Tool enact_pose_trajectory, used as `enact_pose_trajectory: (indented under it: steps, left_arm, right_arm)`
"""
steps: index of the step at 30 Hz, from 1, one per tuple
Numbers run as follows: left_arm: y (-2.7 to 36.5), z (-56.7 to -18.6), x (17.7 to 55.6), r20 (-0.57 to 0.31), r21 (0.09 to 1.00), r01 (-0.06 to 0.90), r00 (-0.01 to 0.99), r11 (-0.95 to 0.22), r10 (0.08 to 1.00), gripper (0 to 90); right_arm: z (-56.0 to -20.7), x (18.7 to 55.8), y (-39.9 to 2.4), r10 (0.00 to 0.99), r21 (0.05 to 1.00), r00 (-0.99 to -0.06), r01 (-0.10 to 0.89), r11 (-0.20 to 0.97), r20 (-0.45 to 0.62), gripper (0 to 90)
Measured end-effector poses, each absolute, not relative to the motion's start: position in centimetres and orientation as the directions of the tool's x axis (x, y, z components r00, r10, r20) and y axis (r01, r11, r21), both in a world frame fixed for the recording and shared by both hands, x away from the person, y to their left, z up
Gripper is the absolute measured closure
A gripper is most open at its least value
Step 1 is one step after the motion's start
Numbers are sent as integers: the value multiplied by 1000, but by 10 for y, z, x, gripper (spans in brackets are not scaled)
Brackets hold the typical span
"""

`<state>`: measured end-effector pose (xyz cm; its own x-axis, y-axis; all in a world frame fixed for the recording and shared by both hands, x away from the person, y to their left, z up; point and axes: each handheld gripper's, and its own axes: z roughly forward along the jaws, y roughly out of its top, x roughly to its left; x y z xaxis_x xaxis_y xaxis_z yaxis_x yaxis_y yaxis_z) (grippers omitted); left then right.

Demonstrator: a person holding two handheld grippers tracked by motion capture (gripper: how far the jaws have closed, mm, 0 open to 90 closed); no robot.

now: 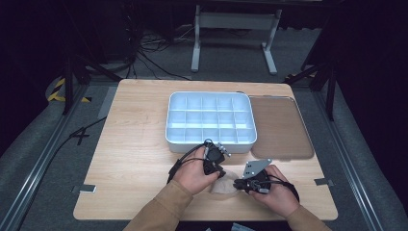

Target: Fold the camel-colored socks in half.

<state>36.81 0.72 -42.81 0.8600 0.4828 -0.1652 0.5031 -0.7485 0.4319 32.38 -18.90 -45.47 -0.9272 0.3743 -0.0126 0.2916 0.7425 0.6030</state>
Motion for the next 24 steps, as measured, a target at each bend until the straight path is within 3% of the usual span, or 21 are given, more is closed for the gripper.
enact_pose_trajectory:
  steps: [12,24]
  left_arm:
    - [9,-439,371,-201,382,530,847,-757,492,778]
    - [19,-421,367,-181,467,511,854,-722,488,719]
  right_arm:
    - [-459,328,-193,381,606,-924,279,745,-43,879]
    - [-452,327,-196,390,634,-920,277,722,-42,895]
